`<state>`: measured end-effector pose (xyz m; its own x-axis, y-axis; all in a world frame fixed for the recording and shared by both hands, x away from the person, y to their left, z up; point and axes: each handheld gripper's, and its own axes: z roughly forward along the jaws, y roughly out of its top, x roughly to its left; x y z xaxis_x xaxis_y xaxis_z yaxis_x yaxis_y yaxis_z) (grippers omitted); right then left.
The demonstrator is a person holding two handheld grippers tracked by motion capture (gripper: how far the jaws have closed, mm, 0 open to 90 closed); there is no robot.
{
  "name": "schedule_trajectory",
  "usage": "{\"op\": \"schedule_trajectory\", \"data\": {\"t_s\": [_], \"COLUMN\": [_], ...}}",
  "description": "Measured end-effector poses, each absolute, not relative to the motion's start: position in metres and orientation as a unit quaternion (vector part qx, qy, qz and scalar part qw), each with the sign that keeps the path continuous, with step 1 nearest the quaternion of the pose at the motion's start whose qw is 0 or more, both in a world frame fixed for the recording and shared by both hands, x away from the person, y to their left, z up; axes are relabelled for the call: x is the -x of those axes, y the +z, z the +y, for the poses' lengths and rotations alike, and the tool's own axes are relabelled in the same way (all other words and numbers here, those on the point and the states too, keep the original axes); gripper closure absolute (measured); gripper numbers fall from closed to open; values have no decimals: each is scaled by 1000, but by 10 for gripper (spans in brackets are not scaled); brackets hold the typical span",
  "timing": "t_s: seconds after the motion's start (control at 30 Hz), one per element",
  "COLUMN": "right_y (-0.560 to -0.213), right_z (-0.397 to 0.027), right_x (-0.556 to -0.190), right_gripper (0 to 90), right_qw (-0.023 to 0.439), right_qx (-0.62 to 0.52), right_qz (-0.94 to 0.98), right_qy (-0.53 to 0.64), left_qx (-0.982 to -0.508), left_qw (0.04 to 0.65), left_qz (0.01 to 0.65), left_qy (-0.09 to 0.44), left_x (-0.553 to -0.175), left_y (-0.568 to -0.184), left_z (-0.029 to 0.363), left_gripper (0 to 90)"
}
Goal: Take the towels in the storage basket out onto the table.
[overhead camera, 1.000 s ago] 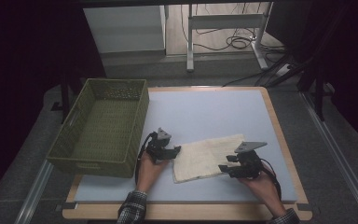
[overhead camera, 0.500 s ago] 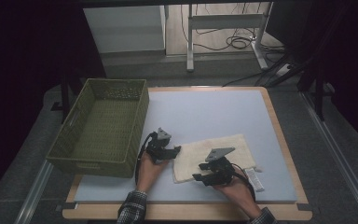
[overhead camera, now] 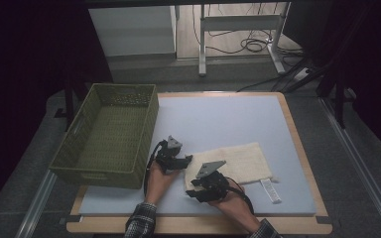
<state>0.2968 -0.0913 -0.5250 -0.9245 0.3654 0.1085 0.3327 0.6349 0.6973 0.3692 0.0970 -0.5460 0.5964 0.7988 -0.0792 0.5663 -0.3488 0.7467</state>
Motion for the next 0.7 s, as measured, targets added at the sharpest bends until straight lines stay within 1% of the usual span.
{"op": "schedule_trajectory", "data": {"t_s": [0.07,0.17,0.2,0.23,0.27,0.3,0.37,0.4,0.6,0.7], "right_y": [-528,-531,-531,-532,-532,-533,-533,-533,-532,-532], "right_z": [-85,-80,-80,-79,-79,-78,-78,-78,-79,-79], "right_x": [-296,-292,-292,-289,-289,-285,-284,-284,-287,-289], "right_gripper": [562,563,563,568,568,586,629,629,822,836], "right_qw": [26,51,51,67,67,84,87,87,90,87], "right_qx": [-186,-172,-172,-164,-164,-161,-166,-166,-185,-189], "right_qz": [907,912,912,914,914,914,913,913,911,909], "right_qy": [376,368,368,365,365,363,362,362,359,360], "left_qx": [-807,-807,-807,-807,-807,-806,-807,-807,-807,-806], "left_qw": [383,383,383,383,383,384,383,383,379,380], "left_qz": [423,423,423,423,423,423,423,423,424,425], "left_qy": [152,152,152,152,152,153,153,153,159,160], "left_x": [-369,-369,-369,-369,-369,-369,-369,-369,-368,-368], "left_y": [-546,-546,-546,-546,-546,-546,-546,-546,-546,-546], "left_z": [97,97,97,97,97,97,96,96,96,96], "left_gripper": [390,391,390,390,391,391,392,393,414,445]}}
